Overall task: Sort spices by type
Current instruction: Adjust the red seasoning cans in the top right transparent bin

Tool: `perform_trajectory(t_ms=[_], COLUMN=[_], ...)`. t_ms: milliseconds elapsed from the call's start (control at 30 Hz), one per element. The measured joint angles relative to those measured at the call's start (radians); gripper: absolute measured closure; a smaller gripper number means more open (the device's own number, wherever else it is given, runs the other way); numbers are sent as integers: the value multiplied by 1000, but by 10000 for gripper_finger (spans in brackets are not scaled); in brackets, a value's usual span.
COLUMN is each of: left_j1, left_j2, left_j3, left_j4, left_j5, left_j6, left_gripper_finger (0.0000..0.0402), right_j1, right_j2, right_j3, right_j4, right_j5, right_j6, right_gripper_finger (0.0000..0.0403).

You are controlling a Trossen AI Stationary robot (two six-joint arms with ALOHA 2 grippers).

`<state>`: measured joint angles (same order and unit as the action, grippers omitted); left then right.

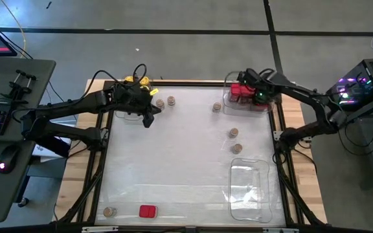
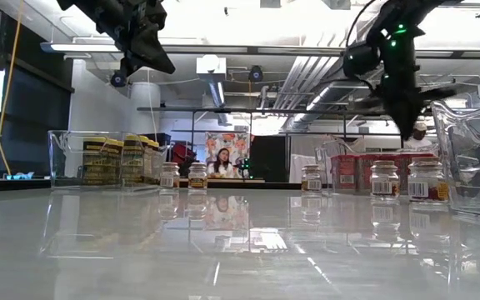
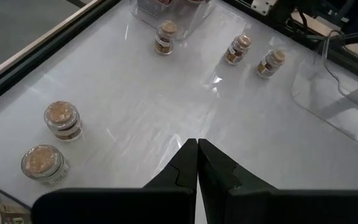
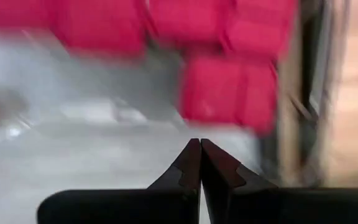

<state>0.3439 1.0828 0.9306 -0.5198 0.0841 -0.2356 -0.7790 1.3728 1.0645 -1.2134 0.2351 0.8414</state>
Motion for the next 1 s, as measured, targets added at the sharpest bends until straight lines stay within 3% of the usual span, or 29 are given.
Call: perform_trajectory(t_ms=[167,333,800,1000], left_j1=[1,0,0,0], left_j2=[0,0,0,0], left_j3=[0,0,0,0], left_j4=[1,0,1,1], left_j5=[0,3,10,10], left_j6=[11,1,-24,-24], left_gripper_finger=[402,401,401,402], right_j1=[-64,-70,-77,-61], right_j2=[42,107,140,89], right_j3=[0,0,0,0], right_j4=[156,185,105,214], right_j5=[-50,-106,-39,-49], right_j6=[-2,-30,-37,-9], right_gripper_finger=[403,403,403,403])
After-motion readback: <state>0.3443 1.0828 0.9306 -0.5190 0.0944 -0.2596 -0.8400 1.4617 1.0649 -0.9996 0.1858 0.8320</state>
